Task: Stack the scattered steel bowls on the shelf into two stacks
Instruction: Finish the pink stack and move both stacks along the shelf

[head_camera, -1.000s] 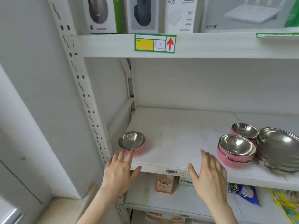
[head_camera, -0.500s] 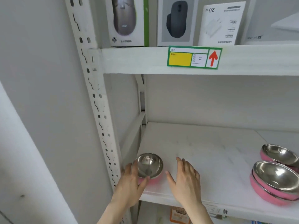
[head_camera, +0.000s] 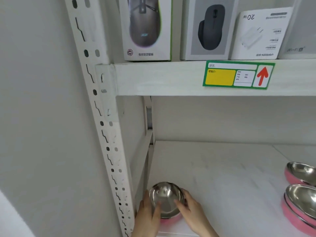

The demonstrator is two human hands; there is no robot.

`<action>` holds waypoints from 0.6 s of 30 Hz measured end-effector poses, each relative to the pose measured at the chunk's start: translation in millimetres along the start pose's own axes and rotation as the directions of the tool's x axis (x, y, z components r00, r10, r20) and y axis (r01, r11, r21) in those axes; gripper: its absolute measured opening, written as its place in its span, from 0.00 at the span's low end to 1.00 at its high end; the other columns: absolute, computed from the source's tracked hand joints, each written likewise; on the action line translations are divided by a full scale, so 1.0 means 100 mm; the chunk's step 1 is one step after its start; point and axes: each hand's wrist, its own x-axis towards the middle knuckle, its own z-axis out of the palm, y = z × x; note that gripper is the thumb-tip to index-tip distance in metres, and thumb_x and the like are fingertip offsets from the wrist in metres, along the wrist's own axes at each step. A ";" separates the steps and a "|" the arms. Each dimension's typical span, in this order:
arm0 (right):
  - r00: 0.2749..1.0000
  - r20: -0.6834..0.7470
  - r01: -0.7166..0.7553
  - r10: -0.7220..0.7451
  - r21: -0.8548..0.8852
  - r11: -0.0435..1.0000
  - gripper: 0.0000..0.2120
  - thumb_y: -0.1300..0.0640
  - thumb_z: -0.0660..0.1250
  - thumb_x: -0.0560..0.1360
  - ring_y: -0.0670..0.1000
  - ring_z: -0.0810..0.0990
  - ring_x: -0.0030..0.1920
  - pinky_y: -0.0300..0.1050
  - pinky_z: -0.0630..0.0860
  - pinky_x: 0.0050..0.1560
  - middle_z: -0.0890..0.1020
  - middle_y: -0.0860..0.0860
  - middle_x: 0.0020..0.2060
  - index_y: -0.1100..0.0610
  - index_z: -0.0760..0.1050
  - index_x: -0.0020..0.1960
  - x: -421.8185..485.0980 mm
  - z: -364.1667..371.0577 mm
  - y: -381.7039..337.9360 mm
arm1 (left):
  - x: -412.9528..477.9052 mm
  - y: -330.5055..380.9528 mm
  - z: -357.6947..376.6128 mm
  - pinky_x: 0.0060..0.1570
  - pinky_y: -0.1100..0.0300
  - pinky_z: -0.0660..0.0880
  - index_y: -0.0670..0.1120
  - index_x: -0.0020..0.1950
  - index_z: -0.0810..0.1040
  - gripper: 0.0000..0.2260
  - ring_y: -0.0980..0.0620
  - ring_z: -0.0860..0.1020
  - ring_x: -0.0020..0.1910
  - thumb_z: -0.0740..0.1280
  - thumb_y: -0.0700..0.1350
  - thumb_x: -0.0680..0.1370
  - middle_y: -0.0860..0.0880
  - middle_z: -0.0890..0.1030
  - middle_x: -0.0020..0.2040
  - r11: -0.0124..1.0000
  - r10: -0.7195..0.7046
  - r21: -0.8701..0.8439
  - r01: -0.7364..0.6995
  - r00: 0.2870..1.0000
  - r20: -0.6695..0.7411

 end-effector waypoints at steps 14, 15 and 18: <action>0.998 -0.058 -0.008 0.011 0.051 0.999 0.18 0.51 0.64 0.76 0.39 0.80 0.50 0.27 0.72 0.49 0.82 0.39 0.50 0.45 0.70 0.66 -0.13 -0.08 0.02 | 0.00 -0.07 0.00 0.65 0.66 0.57 0.52 0.77 0.55 0.28 0.53 0.64 0.73 0.61 0.53 0.80 0.50 0.64 0.75 0.983 0.054 -0.177 -0.037 0.994 0.096; 0.998 -0.061 -0.004 0.008 0.055 0.998 0.18 0.51 0.64 0.76 0.39 0.80 0.49 0.29 0.72 0.50 0.82 0.39 0.50 0.44 0.70 0.65 -0.16 -0.10 0.02 | -0.03 -0.06 0.00 0.66 0.64 0.58 0.52 0.77 0.55 0.28 0.53 0.64 0.73 0.61 0.53 0.80 0.51 0.64 0.75 0.982 0.061 -0.182 -0.041 0.992 0.108; 0.997 -0.075 -0.003 0.008 0.072 0.997 0.18 0.49 0.63 0.76 0.39 0.80 0.50 0.36 0.75 0.55 0.82 0.38 0.51 0.44 0.70 0.66 -0.24 -0.20 0.04 | -0.08 0.02 0.05 0.68 0.62 0.60 0.52 0.77 0.55 0.28 0.54 0.63 0.73 0.61 0.53 0.80 0.51 0.65 0.74 0.975 0.095 -0.209 -0.070 0.989 0.116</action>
